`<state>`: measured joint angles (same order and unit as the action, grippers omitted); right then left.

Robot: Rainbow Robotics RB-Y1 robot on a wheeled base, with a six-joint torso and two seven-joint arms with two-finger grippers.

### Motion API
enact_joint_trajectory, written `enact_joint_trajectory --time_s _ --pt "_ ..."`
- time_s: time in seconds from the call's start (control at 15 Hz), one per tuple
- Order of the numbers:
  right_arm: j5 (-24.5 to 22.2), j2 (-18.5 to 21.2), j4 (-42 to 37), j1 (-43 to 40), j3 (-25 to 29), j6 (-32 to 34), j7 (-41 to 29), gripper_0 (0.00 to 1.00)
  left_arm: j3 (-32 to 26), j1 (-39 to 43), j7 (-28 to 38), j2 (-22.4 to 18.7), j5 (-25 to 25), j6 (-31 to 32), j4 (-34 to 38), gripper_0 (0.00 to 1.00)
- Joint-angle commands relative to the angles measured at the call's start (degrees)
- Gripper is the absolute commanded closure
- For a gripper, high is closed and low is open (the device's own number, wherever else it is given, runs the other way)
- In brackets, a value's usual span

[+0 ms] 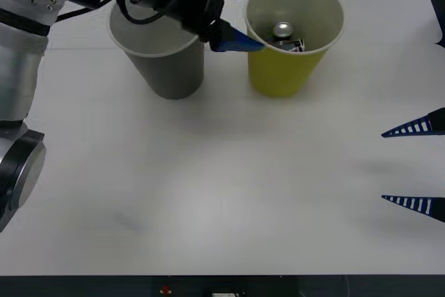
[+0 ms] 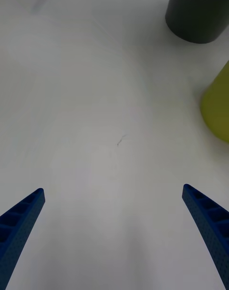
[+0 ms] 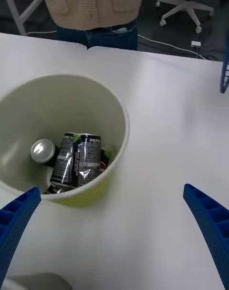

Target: Put the can into the green bin and the plastic bottle into the gray bin

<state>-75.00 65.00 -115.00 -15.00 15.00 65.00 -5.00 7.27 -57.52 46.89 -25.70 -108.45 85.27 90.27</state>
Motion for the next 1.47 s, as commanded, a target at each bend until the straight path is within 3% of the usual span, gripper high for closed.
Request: enact_joint_trajectory --time_s 0.07,0.27,0.6,1.2,1.47 --pt "0.0 0.0 0.0 0.0 0.0 0.0 0.0 0.00 -1.7 8.1 -2.6 -3.7 3.7 0.4 9.2 0.00" --pt "0.0 0.0 0.0 0.0 0.0 0.0 0.0 0.00 -4.8 18.2 -4.1 -6.5 6.2 0.2 19.3 0.00" --pt "0.0 0.0 0.0 0.0 0.0 0.0 0.0 0.00 -9.6 35.3 -16.9 -11.9 11.7 -3.6 27.8 0.00" --pt "0.0 0.0 0.0 0.0 0.0 0.0 0.0 0.00 -14.6 50.6 -32.9 -21.8 21.0 -7.3 30.1 0.00" --pt "0.0 0.0 0.0 0.0 0.0 0.0 0.0 0.00 -16.0 55.0 -33.5 -27.0 26.1 -9.1 30.1 0.00"
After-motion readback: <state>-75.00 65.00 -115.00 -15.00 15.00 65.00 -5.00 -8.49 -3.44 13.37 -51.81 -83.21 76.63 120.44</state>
